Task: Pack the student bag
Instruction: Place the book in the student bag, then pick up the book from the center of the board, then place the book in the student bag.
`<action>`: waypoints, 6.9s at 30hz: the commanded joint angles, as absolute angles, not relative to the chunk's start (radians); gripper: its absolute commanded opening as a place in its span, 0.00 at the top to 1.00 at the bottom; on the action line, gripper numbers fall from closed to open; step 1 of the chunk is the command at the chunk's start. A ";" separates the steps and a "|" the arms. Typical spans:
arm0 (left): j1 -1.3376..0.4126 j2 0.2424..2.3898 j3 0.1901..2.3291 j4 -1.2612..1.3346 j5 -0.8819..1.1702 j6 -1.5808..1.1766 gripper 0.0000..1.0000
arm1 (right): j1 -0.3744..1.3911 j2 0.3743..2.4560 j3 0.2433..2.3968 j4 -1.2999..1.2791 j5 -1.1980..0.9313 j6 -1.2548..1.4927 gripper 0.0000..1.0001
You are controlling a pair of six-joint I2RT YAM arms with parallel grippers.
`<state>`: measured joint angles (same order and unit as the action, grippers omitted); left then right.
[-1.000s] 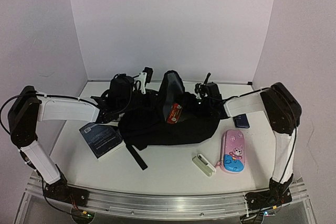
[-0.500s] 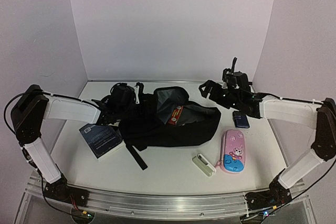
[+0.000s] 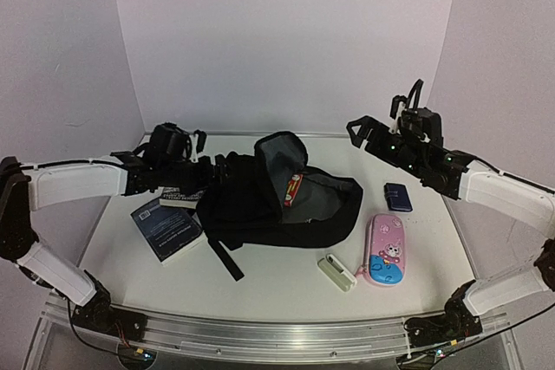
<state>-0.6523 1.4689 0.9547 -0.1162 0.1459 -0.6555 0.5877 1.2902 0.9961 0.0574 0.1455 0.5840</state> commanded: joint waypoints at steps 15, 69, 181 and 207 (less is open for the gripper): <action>-0.044 1.363 0.596 0.077 0.459 -0.869 0.06 | 0.588 1.294 0.968 0.041 0.129 0.589 0.02; -0.350 1.286 1.100 -0.165 0.962 -0.331 1.00 | 0.627 1.507 1.400 -0.213 -0.608 0.247 0.02; -1.090 2.066 1.792 -0.130 -0.343 -0.050 1.00 | 0.571 1.237 1.177 -0.434 0.429 0.583 1.00; -1.019 1.709 1.368 0.156 -0.338 -0.103 1.00 | 0.572 1.197 0.979 -0.331 -0.175 0.875 1.00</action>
